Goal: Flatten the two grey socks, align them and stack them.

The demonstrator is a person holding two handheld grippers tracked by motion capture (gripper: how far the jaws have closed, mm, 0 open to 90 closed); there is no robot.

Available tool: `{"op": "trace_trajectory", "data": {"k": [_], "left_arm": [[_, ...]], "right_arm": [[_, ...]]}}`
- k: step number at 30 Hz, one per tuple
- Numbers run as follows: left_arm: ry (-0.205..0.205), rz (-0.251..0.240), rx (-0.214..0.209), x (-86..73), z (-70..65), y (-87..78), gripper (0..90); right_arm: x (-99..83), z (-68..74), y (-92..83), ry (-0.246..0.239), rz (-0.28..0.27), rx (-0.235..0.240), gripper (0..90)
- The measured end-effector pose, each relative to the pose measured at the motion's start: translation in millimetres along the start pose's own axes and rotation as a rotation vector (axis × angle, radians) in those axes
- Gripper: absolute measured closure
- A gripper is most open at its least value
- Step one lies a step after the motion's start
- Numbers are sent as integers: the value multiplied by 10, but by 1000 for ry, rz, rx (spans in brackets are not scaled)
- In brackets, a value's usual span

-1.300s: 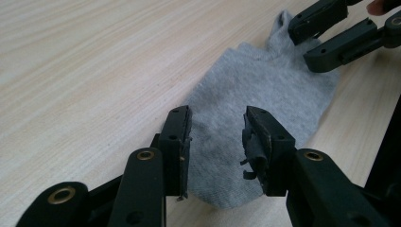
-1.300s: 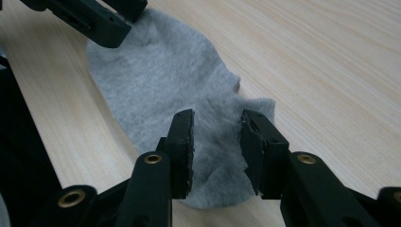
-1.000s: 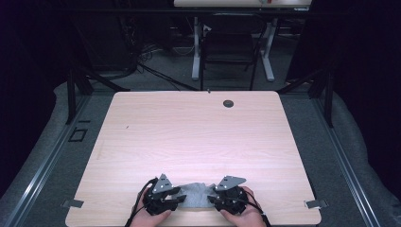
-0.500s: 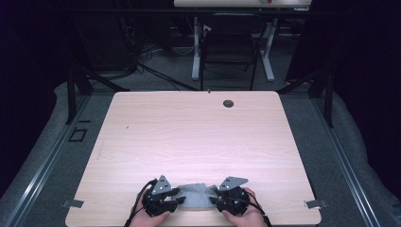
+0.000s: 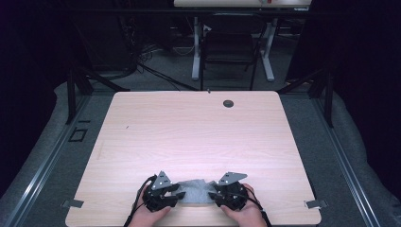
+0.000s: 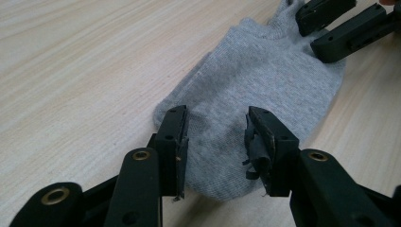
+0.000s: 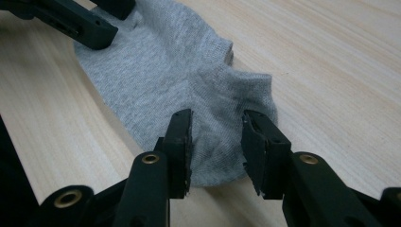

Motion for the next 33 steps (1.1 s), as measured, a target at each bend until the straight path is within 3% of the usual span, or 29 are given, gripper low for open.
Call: {"op": "trace_trajectory", "data": {"k": [9,21,33], "left_arm": [[-40,-11,5,45,83,65,594],[-36,-21,11,126,162,167,593],[-47,-29,12,160,205,213,592]], "right_arm": [[63,-100,41,7,-12,3,638],[124,-252,65,26,-34,3,637],[181,-327,74,29,-16,-4,633]]}}
Point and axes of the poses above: each handheld gripper's, and its own axes: y roughly forward along the jaws, x roughly out of its top, z roughly to its left, the point moved 2 cm from there along y, roughly forward along the jaws, and after that the axes turned 12 degrees about x, right-handed, at the moved point
